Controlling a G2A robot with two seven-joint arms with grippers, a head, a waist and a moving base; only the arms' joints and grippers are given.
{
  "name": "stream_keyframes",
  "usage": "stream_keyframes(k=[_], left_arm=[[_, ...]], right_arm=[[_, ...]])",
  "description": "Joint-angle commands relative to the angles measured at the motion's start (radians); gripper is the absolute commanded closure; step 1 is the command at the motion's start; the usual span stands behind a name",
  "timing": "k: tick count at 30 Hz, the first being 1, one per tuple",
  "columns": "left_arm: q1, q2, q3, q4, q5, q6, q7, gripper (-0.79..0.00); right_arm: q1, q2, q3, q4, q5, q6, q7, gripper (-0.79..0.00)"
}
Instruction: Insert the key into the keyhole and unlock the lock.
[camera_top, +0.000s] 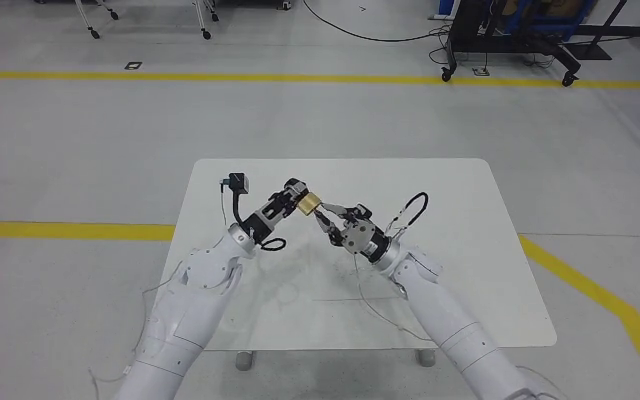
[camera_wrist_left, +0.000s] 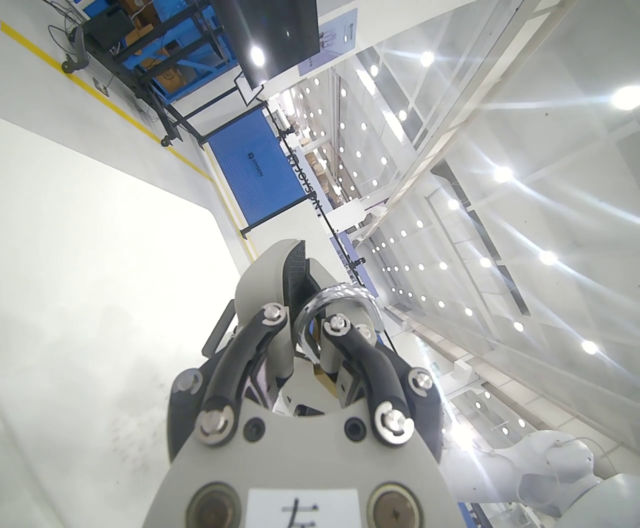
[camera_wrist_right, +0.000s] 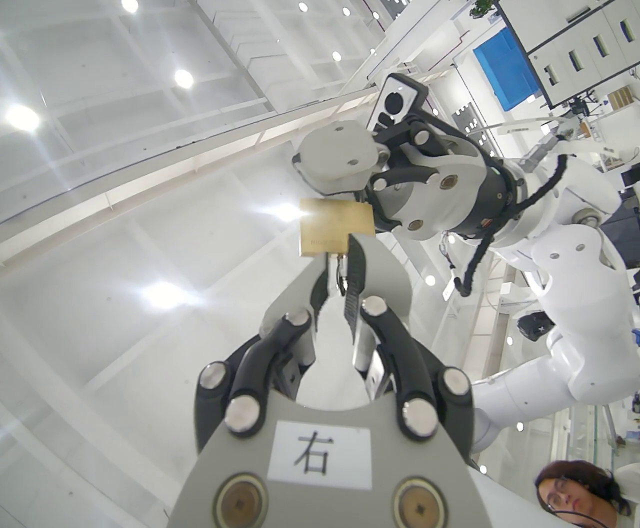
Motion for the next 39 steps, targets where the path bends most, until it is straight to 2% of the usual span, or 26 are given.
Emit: stream_keyframes(k=[1,8,13,18,21,25,34,35,37,38,39], left_arm=[[0.0,0.0,-0.003,0.001,-0.016,0.001,-0.007,0.0],[-0.007,-0.004,0.027,0.001,0.002,0.038,-0.044,0.0],[-0.044,-0.011,0.132,0.006,0.268,0.121,-0.066,0.0],[-0.091,-0.029,0.256,0.037,0.47,0.253,-0.092,0.0],[-0.121,-0.039,0.316,0.064,0.592,0.316,-0.098,0.0],[-0.14,-0.054,0.367,0.082,0.657,0.355,-0.087,0.0],[-0.162,-0.067,0.381,0.12,0.673,0.369,-0.084,0.0],[-0.163,-0.067,0.38,0.122,0.675,0.368,-0.084,-0.052],[-0.167,-0.067,0.377,0.126,0.684,0.368,-0.085,-0.351],[-0.168,-0.067,0.372,0.128,0.684,0.368,-0.084,-0.779],[-0.169,-0.066,0.366,0.13,0.686,0.368,-0.083,-0.785]], right_arm=[[-0.023,0.012,0.045,-0.032,-0.03,-0.029,0.023,-0.785],[-0.211,0.059,0.275,-0.256,-0.07,-0.16,0.017,-0.785],[-0.373,0.077,0.423,-0.434,-0.09,-0.262,-0.051,-0.785],[-0.478,0.08,0.482,-0.538,-0.104,-0.324,-0.076,-0.785],[-0.497,0.08,0.487,-0.551,-0.101,-0.327,-0.081,-0.785],[-0.492,0.079,0.478,-0.54,-0.114,-0.322,-0.101,-0.785],[-0.492,0.079,0.478,-0.54,-0.114,-0.322,-0.101,-0.785],[-0.492,0.079,0.478,-0.54,-0.114,-0.322,-0.101,-0.785],[-0.492,0.079,0.478,-0.54,-0.114,-0.322,-0.101,-0.785],[-0.492,0.079,0.478,-0.54,-0.114,-0.322,-0.101,-0.785],[-0.492,0.079,0.478,-0.54,-0.114,-0.322,-0.101,-0.785]])
